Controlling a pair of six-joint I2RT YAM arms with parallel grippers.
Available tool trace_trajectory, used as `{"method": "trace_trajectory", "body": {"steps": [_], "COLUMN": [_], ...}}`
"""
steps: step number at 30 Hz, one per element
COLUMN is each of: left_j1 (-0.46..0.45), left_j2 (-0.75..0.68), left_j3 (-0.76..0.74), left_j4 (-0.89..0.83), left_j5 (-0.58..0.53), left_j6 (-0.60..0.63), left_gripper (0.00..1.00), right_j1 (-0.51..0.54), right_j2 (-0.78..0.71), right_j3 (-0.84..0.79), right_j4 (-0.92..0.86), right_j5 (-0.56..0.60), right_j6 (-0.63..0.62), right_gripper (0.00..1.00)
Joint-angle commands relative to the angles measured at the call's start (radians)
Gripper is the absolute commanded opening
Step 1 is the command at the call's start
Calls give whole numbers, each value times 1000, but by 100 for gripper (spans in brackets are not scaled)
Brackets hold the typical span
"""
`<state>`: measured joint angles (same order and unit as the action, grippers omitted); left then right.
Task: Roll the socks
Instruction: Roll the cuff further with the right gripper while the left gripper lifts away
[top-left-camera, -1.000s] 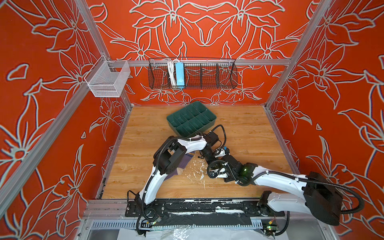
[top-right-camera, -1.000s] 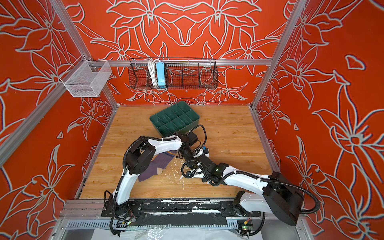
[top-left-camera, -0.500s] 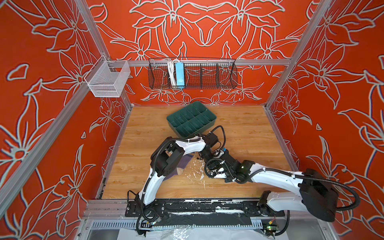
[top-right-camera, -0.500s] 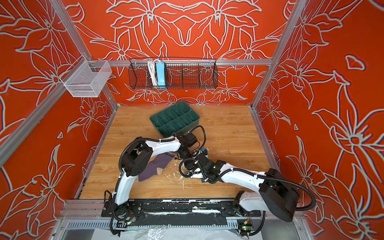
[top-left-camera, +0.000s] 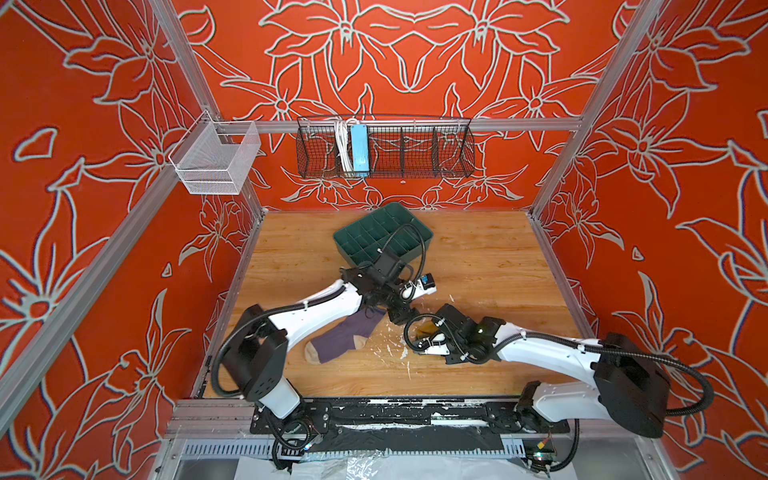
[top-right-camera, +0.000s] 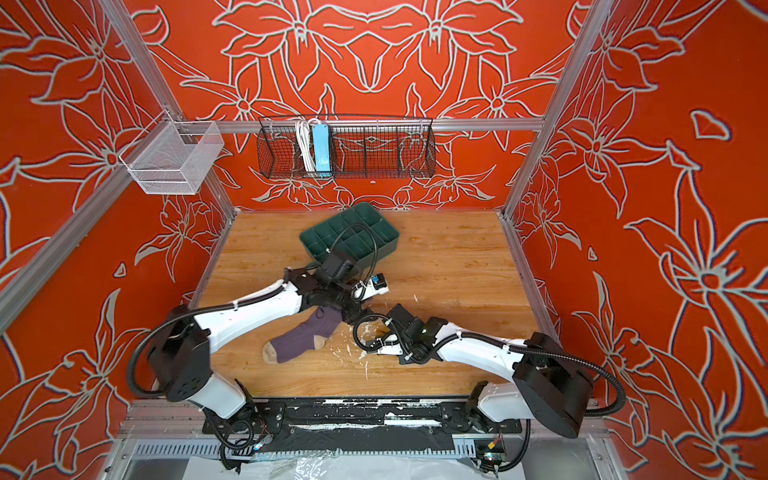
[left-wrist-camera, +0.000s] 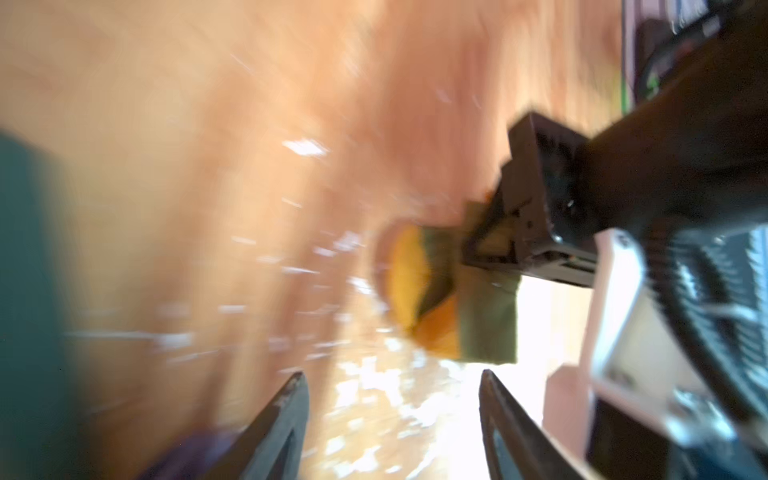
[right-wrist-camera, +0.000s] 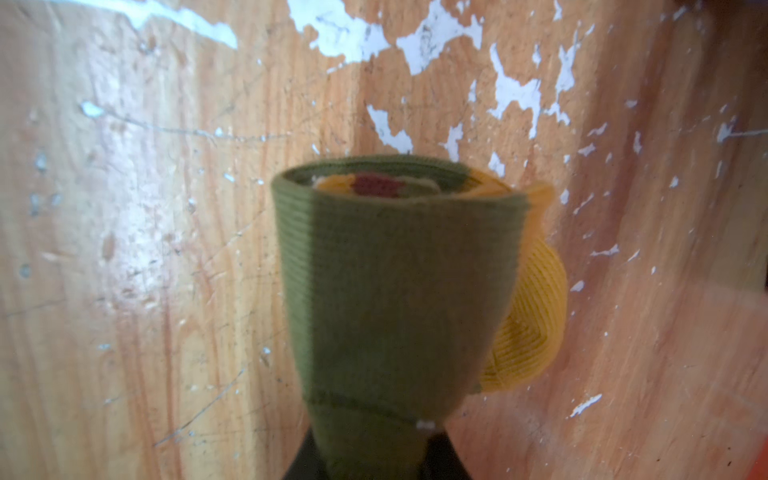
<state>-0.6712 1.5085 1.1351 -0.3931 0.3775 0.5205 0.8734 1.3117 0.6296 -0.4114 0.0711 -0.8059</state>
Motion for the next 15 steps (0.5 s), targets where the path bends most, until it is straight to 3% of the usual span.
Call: {"method": "trace_trajectory", "body": {"steps": [1, 5, 9, 11, 15], "left_j1": [44, 67, 67, 65, 49], "left_j2": [-161, -430, -683, -757, -781], "left_j3": [-55, -111, -120, -125, -111], "left_j4": [49, -46, -202, -250, -318], "left_j5": [-124, -206, -89, -24, 43], "left_j6": [51, 114, 239, 312, 331], "left_gripper": [64, 66, 71, 73, 73], "right_j1": [-16, -50, -58, -74, -122], "right_j2": [-7, 37, 148, 202, 333], "right_j3": [12, 85, 168, 209, 318], "right_j4": [-96, -224, -314, -338, -422], "right_j5": [2, -130, -201, -231, -290], "right_j6": [33, 66, 104, 127, 162], "right_gripper": [0, 0, 0, 0, 0]}}
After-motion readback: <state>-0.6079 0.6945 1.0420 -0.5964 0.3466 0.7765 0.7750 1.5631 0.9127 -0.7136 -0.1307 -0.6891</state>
